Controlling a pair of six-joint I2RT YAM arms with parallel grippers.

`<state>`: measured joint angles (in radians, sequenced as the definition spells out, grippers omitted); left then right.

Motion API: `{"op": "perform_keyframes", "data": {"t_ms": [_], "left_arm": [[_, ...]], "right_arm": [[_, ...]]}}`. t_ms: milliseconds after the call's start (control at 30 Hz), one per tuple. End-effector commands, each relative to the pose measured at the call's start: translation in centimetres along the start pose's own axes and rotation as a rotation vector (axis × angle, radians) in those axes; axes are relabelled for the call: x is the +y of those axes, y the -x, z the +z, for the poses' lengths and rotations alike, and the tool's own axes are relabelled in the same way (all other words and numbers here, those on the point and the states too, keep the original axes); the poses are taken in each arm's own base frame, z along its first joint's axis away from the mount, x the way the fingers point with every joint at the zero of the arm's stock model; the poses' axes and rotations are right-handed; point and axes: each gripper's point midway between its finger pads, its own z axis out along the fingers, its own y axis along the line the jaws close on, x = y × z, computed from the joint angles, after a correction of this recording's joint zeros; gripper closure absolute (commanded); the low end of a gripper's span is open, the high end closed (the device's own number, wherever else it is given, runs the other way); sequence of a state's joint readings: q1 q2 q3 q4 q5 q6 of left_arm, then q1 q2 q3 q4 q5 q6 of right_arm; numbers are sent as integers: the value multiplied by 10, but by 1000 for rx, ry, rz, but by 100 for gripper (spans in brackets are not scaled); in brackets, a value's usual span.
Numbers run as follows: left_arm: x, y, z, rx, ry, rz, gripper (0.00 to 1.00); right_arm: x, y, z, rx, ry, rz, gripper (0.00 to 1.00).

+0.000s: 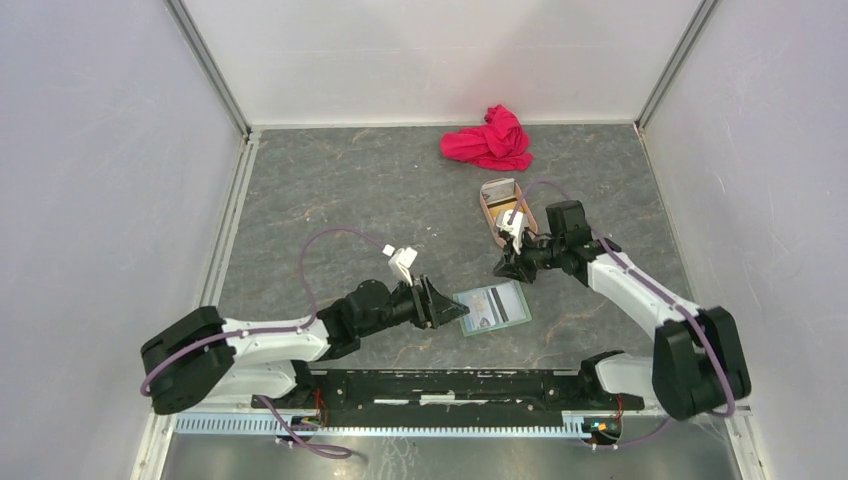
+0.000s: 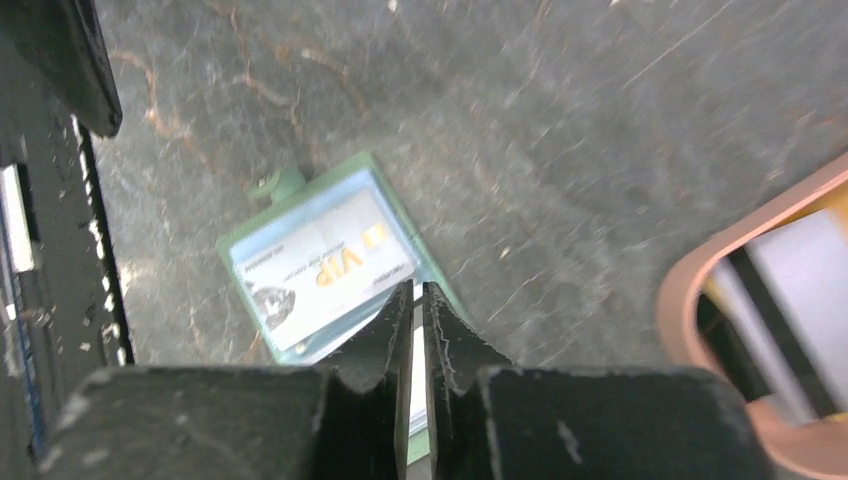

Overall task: Put the credit cards into the card holder
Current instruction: Insert the credit card into the card holder.

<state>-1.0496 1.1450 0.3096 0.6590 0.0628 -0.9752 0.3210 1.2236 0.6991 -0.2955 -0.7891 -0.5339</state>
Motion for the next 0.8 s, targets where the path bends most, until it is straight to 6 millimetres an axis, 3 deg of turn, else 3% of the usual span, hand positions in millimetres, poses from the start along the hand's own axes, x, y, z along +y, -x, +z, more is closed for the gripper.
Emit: {"op": "perform_keyframes", "data": {"t_ms": [0,133,467,767], "left_arm": [[-20,11,15,-36,-64,-56,34],[-7,8,33,-24,-1,-76,37],[22,-28,66,45,150,-115,39],[65,-43,66,63,395,-98,39]], "right_arm": [[19,-25,4,30,147,62,89],[22,-49,6,92,145,81,91],[38,-63,18,150,260,140,93],[36,-71,22,190,246,156,93]]}}
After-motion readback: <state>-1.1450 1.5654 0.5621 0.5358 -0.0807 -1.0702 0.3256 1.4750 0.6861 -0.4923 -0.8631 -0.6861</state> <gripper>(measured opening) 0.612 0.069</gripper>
